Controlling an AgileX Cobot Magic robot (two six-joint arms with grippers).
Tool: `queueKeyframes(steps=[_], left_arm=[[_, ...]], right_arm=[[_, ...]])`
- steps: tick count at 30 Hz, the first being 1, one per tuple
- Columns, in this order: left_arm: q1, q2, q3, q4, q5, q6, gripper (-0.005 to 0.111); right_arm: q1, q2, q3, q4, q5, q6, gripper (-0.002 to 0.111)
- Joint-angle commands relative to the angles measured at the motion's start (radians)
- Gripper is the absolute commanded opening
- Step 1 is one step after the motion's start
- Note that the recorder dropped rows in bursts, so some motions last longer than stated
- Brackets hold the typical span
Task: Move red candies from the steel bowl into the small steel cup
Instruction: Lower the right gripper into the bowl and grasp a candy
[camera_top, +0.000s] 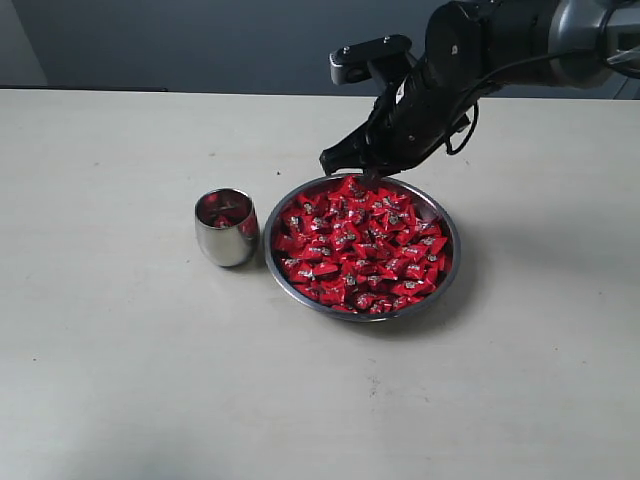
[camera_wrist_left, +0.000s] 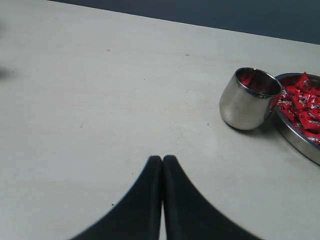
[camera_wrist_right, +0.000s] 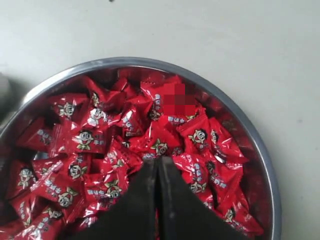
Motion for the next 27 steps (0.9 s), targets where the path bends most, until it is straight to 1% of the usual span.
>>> queueKeyframes(steps=[1, 8, 27], left_arm=[[0.002, -0.004, 0.002, 0.000, -0.008, -0.002, 0.000], [0.002, -0.004, 0.002, 0.000, -0.008, -0.002, 0.000], [0.002, -0.004, 0.002, 0.000, -0.008, -0.002, 0.000]], right_arm=[[-0.006, -0.019, 0.041, -0.011, -0.040, -0.004, -0.001], [-0.006, -0.020, 0.075, -0.009, -0.088, -0.004, -0.001], [-0.006, -0.020, 0.075, -0.009, -0.154, -0.004, -0.001]])
